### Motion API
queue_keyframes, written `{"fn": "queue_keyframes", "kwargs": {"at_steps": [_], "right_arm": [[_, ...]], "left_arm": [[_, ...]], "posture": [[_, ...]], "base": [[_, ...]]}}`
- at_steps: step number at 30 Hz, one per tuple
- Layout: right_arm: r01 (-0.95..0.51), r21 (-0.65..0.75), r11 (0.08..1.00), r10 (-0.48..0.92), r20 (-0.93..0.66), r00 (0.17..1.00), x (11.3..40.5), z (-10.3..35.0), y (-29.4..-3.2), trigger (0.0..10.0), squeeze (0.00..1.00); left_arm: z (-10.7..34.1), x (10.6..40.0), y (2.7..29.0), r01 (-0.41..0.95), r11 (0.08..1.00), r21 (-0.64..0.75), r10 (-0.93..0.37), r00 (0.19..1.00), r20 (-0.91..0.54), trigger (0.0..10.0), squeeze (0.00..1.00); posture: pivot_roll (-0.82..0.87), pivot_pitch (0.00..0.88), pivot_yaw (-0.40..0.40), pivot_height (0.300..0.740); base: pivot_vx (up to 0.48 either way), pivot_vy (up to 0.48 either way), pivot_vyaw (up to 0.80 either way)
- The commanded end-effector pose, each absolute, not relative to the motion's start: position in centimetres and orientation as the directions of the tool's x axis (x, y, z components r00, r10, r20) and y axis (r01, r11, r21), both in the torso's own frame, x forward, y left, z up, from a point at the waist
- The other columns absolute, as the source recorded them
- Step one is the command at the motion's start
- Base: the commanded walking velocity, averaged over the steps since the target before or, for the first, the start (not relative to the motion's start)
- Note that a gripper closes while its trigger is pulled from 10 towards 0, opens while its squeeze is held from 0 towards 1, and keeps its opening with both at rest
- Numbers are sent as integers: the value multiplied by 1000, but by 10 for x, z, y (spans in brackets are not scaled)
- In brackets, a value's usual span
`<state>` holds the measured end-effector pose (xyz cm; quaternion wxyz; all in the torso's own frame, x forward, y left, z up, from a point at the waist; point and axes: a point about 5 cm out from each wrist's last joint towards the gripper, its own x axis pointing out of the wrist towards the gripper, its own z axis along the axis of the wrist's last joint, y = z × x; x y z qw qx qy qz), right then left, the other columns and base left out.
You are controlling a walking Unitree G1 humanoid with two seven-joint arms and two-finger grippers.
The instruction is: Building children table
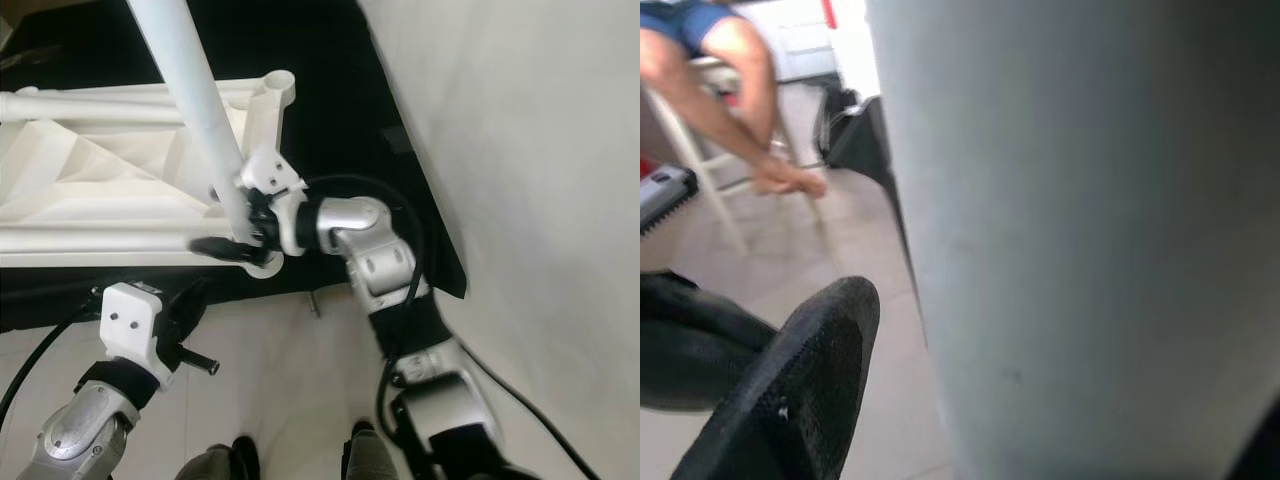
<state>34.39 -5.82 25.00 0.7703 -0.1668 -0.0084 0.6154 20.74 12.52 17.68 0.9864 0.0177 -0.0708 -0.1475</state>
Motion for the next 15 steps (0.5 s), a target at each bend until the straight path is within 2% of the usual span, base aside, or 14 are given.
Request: {"fn": "queue_keyframes", "kwargs": {"at_steps": [1, 8, 9, 11, 12, 15], "right_arm": [[-949, -292, 116, 967, -185, 175, 342, 259, -47, 10000, 0], [-960, -277, 34, 961, -254, 107, 343, 256, -49, 10000, 0], [-966, -259, 23, 960, -263, 93, 343, 254, -50, 2824, 0], [-969, -248, 8, 960, -268, 76, 344, 254, -51, 2824, 0], [-972, -233, -21, 959, -278, 46, 347, 252, -54, 0, 0], [-972, -233, -21, 959, -278, 46, 347, 252, -54, 0, 0]], "left_arm": [[171, 206, 127, 281, 959, 50, -285, 952, 109, 10000, 0], [171, 206, 127, 283, 958, 50, -287, 952, 107, 10000, 0], [171, 206, 127, 282, 958, 50, -286, 952, 107, 10000, 0], [171, 206, 127, 282, 958, 50, -286, 952, 107, 10000, 0], [171, 205, 127, 280, 959, 48, -284, 953, 109, 10000, 0], [171, 205, 127, 280, 959, 48, -284, 953, 109, 10000, 0]], "posture": [[21, 274, 111, 740], [20, 275, 111, 740], [20, 275, 111, 740], [20, 275, 111, 740], [18, 281, 109, 740], [18, 281, 109, 740]], "base": [[0, 0, 0], [0, 0, 0], [0, 0, 0], [0, 0, 0], [0, 0, 0], [0, 0, 0]]}}
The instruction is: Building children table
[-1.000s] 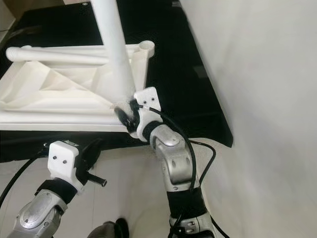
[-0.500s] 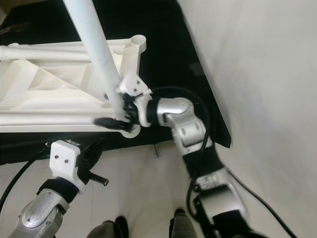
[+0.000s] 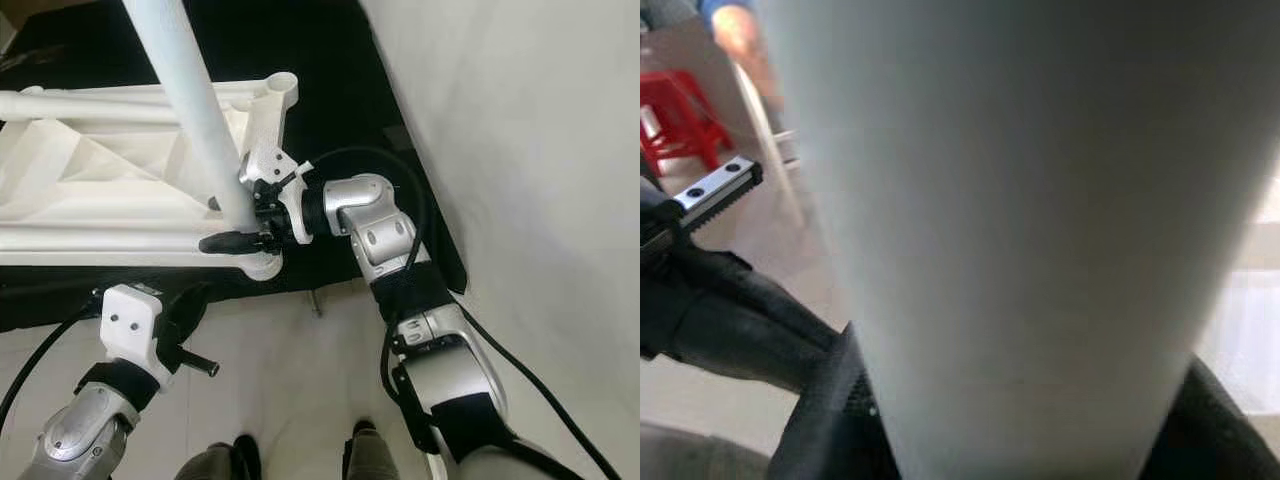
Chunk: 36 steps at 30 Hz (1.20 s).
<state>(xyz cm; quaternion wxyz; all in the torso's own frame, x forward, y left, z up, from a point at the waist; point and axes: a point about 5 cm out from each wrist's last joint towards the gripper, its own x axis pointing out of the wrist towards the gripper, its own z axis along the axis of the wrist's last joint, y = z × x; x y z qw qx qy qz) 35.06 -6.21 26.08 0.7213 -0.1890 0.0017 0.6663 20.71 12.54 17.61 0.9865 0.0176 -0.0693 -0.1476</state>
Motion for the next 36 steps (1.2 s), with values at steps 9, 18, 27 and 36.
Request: {"fn": "queue_keyframes", "kwargs": {"at_steps": [9, 18, 27, 36], "right_arm": [[-959, -228, 167, 942, -249, 223, 359, 247, -63, 0, 0], [-520, -70, 851, 494, -228, 839, 307, 178, -42, 0, 0], [-607, -74, 791, 593, -151, 791, 319, 196, -18, 10000, 0], [-831, -61, 553, 831, -21, 555, 311, 227, -5, 10000, 1000]], "left_arm": [[172, 205, 127, 281, 959, 44, -285, 952, 112, 10000, 0], [172, 205, 129, 277, 960, 47, -281, 953, 113, 10000, 0], [171, 206, 127, 278, 959, 49, -282, 953, 111, 10000, 0], [172, 205, 126, 275, 961, 43, -278, 954, 116, 10000, 0]], "posture": [[9, 283, 95, 740], [6, 284, 99, 740], [10, 273, 90, 740], [17, 283, 83, 740]], "base": [[0, 0, 0], [0, 0, 0], [0, 0, 0], [0, 0, 0]]}}
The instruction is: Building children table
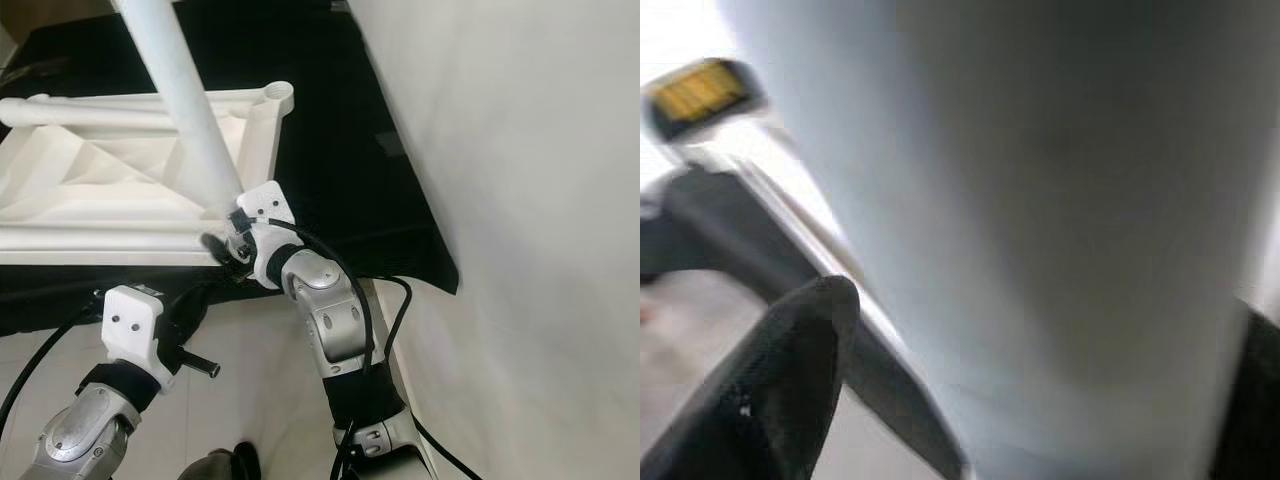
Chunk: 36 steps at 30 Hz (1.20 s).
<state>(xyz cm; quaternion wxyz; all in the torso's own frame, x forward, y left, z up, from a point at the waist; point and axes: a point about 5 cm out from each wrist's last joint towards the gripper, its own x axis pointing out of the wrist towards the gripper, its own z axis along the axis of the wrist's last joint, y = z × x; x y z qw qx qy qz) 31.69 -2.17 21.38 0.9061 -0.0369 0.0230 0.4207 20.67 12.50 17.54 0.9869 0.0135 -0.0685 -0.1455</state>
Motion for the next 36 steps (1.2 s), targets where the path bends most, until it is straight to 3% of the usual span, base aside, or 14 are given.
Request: {"fn": "queue_keyframes", "kwargs": {"at_steps": [1, 2, 3, 9, 12, 17, 20, 21, 24, 32, 33, 34, 35, 36], "right_arm": [[-863, -90, 497, 866, -6, 499, 315, 233, -6, 10000, 1000], [-863, -90, 497, 866, -6, 499, 315, 233, -6, 10000, 1000], [-896, -117, 429, 902, -4, 432, 317, 239, -8, 10000, 0], [-940, -249, 232, 968, -40, 249, 327, 253, -14, 10000, 0], [-941, -266, 209, 972, -49, 229, 330, 257, -15, 10000, 0], [-949, -310, 64, 986, -125, 107, 333, 263, -21, 9882, 0], [-949, -312, 47, 986, -136, 93, 334, 263, -21, 9882, 0], [-952, -307, 12, 986, -157, 63, 333, 261, -23, 0, 0], [-952, -302, -51, 982, -189, 7, 333, 258, -26, 0, 0], [-952, -303, -45, 979, -201, 18, 337, 253, -31, 0, 0], [-955, -286, 75, 974, -183, 131, 342, 248, -37, 0, 0], [-955, -286, 75, 974, -183, 131, 342, 248, -37, 0, 0], [-944, -251, 215, 951, -166, 261, 346, 240, -39, 0, 0], [-944, -251, 215, 951, -166, 261, 346, 240, -39, 0, 0]], "left_arm": [[172, 205, 126, 275, 961, 41, -278, 953, 117, 10000, 0], [172, 205, 126, 275, 961, 41, -278, 953, 117, 10000, 0], [173, 205, 126, 275, 961, 40, -278, 953, 117, 10000, 0], [173, 204, 125, 274, 961, 38, -277, 954, 118, 10000, 0], [173, 204, 125, 274, 961, 38, -277, 954, 118, 10000, 0], [173, 204, 126, 275, 961, 37, -277, 954, 117, 10000, 0], [173, 204, 126, 275, 961, 37, -277, 954, 117, 10000, 0], [173, 204, 126, 275, 961, 37, -277, 954, 116, 10000, 0], [173, 204, 126, 275, 961, 37, -278, 954, 115, 10000, 0], [173, 205, 126, 278, 960, 38, -281, 953, 114, 10000, 0], [173, 205, 126, 280, 959, 37, -283, 953, 113, 10000, 0], [173, 205, 126, 280, 959, 37, -283, 953, 113, 10000, 0], [173, 205, 126, 281, 959, 37, -283, 952, 113, 10000, 0], [173, 205, 126, 281, 959, 37, -283, 952, 113, 10000, 0]], "posture": [[19, 286, 83, 740], [19, 286, 83, 740], [20, 287, 83, 740], [27, 292, 84, 740], [27, 292, 84, 740], [26, 297, 89, 740], [26, 297, 89, 740], [26, 297, 89, 740], [26, 298, 90, 740], [19, 298, 98, 740], [13, 299, 96, 740], [13, 299, 96, 740], [10, 301, 92, 740], [10, 301, 92, 740]], "base": [[0, 0, 0], [0, 0, 0], [0, 0, 0], [0, 0, 0], [0, 0, 0], [0, 0, 0], [0, 0, 0], [0, 0, 0], [0, 0, 0], [0, 0, 0], [0, 0, 0], [0, 0, 0], [0, 0, 0], [0, 0, 0]]}}
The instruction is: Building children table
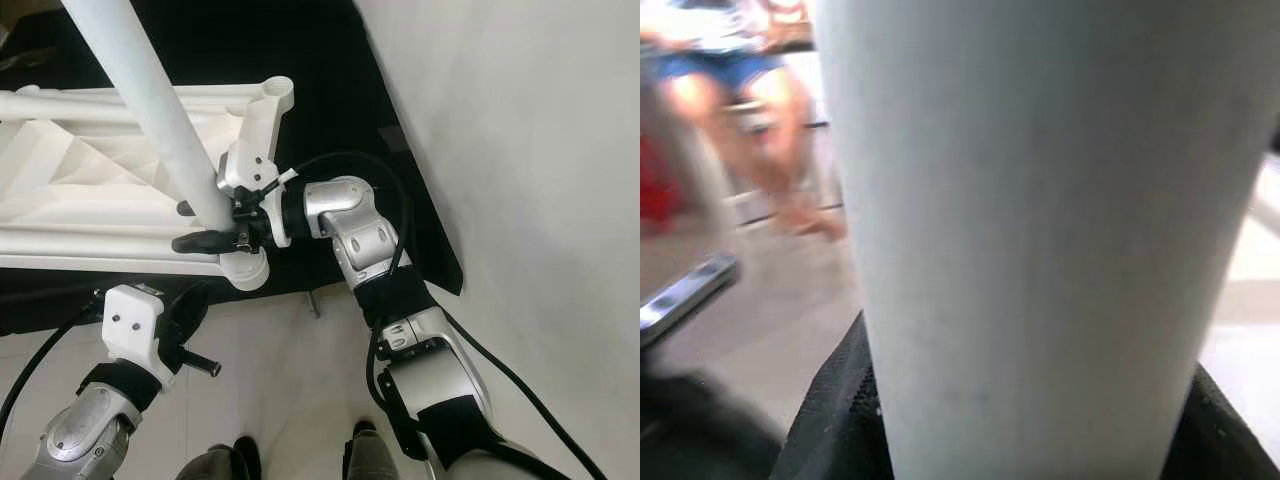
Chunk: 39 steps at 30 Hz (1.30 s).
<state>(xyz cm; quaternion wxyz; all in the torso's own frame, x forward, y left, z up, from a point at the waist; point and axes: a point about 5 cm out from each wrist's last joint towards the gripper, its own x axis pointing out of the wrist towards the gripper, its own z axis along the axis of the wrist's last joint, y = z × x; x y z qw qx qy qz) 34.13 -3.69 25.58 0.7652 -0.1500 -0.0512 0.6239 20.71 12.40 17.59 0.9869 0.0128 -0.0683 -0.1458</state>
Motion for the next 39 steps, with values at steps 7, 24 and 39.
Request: {"fn": "queue_keyframes", "kwargs": {"at_steps": [7, 24, 39], "right_arm": [[-526, -33, 850, 506, -227, 832, 316, 182, -53, 0, 0], [-860, 32, 510, 860, 9, 510, 307, 226, -8, 10000, 1000], [-953, -284, 103, 984, -114, 141, 335, 263, -30, 10000, 0]], "left_arm": [[173, 205, 127, 281, 959, 36, -284, 952, 114, 10000, 0], [171, 204, 125, 276, 960, 35, -279, 954, 113, 10000, 0], [173, 203, 124, 274, 961, 30, -276, 954, 118, 10000, 0]], "posture": [[1, 305, 98, 740], [6, 274, 82, 740], [19, 290, 83, 740]], "base": [[0, 0, 0], [0, 0, 0], [0, 0, 0]]}}
